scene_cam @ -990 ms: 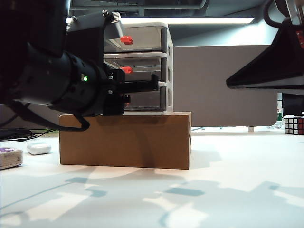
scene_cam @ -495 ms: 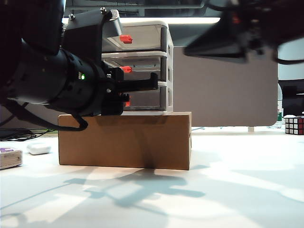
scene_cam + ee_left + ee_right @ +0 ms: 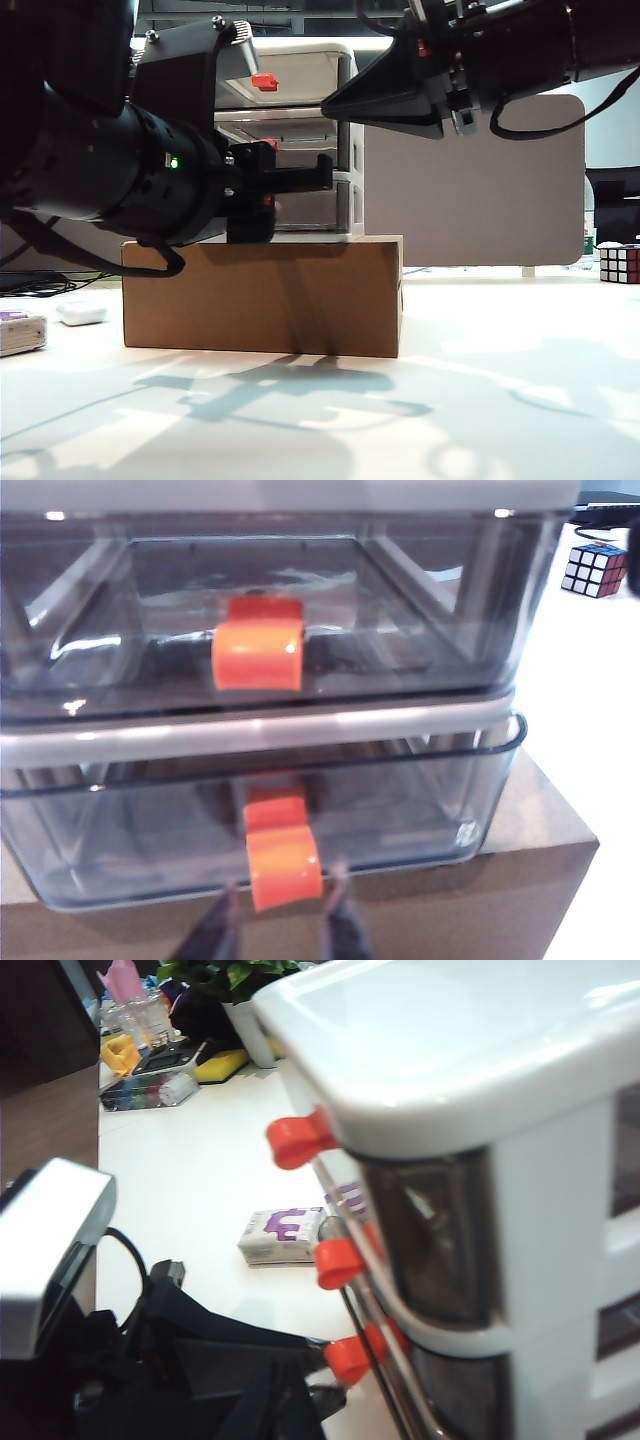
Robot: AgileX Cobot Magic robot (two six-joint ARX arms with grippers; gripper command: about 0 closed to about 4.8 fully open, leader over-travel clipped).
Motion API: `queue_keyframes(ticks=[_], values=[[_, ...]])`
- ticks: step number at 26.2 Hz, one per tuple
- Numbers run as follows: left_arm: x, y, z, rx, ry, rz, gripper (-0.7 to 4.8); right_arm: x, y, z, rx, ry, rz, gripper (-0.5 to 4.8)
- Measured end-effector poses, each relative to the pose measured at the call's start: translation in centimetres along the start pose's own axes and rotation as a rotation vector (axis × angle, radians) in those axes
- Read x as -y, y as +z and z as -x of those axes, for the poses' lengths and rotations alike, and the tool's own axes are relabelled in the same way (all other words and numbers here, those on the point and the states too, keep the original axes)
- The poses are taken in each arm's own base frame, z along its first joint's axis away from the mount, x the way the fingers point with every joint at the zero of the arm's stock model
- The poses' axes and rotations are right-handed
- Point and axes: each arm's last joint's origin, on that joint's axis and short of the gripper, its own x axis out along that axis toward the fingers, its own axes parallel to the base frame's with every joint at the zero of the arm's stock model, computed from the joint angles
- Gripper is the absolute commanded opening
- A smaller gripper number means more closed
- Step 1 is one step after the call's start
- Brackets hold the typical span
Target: Open the third layer of the drawer on the table, pick up a pack of napkins on the table and put it in, and finally close the drawer.
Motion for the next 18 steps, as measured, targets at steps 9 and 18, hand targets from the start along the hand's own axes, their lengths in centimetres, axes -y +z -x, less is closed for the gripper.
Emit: queue_keyframes(ticks=[9, 18], values=[[0.0, 0.5, -0.6, 0.012, 0.001, 0.011, 0.99, -0.6, 0.1, -0.4, 0.005, 0.026, 0.012, -0.06], [0.2, 1.0, -1.3, 0.001, 0.004, 0.004, 0.98, -0.7, 0.1, -0.4, 0.01, 0.03, 0.016, -0.06]])
